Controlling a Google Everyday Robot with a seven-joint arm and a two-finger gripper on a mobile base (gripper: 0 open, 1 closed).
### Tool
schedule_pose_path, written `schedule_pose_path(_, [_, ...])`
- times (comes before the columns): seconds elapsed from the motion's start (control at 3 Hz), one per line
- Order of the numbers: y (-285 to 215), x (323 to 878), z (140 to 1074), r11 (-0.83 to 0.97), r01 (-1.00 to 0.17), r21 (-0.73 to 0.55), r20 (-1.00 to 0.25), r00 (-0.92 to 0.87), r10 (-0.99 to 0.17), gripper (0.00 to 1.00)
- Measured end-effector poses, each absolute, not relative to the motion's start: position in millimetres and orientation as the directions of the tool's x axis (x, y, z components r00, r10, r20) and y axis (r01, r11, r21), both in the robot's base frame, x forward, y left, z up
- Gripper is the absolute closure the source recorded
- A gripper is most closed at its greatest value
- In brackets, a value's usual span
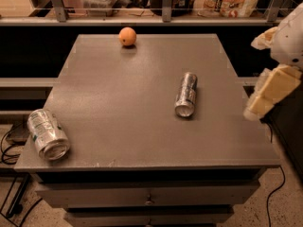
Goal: Move orange near 7up can
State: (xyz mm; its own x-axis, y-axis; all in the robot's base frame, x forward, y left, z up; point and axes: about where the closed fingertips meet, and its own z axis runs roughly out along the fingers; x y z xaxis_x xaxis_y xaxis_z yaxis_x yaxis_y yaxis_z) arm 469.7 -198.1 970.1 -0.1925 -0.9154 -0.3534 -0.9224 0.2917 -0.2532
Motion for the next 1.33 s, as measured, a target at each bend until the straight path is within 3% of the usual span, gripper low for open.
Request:
schedule_pose_path(0.67, [-145.5,581.1,963.8,0.374,-0.888,-0.268,-0.625,-0.135,-0.769,0.0])
schedule_pose_path(1.33, [-139.7,589.6,959.3,0.38,-0.893,-0.242,-0.644,-0.145,-0.751,0.0])
